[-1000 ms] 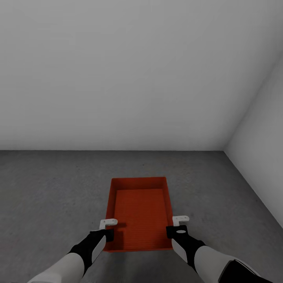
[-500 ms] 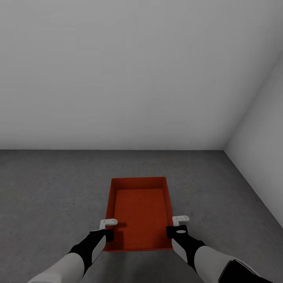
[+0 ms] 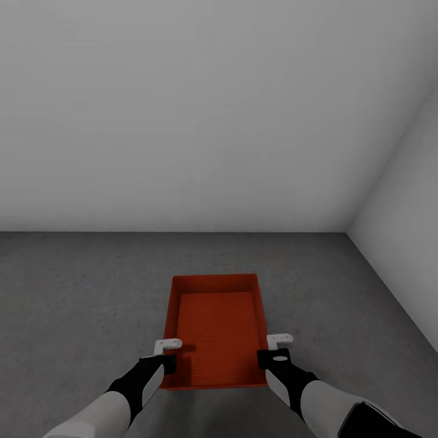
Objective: Move the two storage containers from the living room to the garage. In the garage, place one container on the floor and stack the other container on top of it (either order is fine).
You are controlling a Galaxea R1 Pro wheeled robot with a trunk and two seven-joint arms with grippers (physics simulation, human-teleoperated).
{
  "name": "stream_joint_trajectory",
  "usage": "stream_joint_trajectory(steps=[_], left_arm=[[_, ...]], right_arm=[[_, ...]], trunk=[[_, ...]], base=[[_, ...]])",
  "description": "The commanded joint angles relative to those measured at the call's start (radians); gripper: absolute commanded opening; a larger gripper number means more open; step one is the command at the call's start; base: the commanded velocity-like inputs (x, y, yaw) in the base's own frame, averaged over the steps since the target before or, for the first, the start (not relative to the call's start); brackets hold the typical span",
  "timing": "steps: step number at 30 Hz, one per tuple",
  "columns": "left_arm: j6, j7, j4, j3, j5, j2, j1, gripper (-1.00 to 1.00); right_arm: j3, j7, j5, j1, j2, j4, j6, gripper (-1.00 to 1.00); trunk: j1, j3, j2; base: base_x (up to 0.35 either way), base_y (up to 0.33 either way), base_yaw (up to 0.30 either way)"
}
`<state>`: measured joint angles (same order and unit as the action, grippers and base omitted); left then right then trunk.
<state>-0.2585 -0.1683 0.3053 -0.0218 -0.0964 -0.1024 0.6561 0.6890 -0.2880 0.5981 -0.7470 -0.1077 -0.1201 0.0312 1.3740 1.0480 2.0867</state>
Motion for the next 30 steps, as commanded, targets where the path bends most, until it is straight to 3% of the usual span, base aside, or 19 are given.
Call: stream_joint_trajectory(steps=[1,23,30], left_arm=[[0.022,-0.007,0.01,0.0,-0.008,0.0,0.0,-1.0],[0.022,-0.005,0.009,-0.001,-0.006,-0.002,0.0,-1.0],[0.022,-0.005,0.009,-0.001,-0.008,-0.002,0.0,-1.0]], right_arm=[[0.003,-0.002,0.026,0.0,0.0,0.004,0.001,-1.0],[0.003,-0.002,0.026,0.0,0.0,0.004,0.001,-1.0],[0.003,-0.002,0.026,0.0,0.0,0.004,0.001,-1.0]], trunk=[[0.0,0.001,0.0],[0.0,0.001,0.0],[0.027,0.023,0.049]], base=[[0.0,0.0,0.0],[0.0,0.0,0.0],[0.0,0.0,0.0]])
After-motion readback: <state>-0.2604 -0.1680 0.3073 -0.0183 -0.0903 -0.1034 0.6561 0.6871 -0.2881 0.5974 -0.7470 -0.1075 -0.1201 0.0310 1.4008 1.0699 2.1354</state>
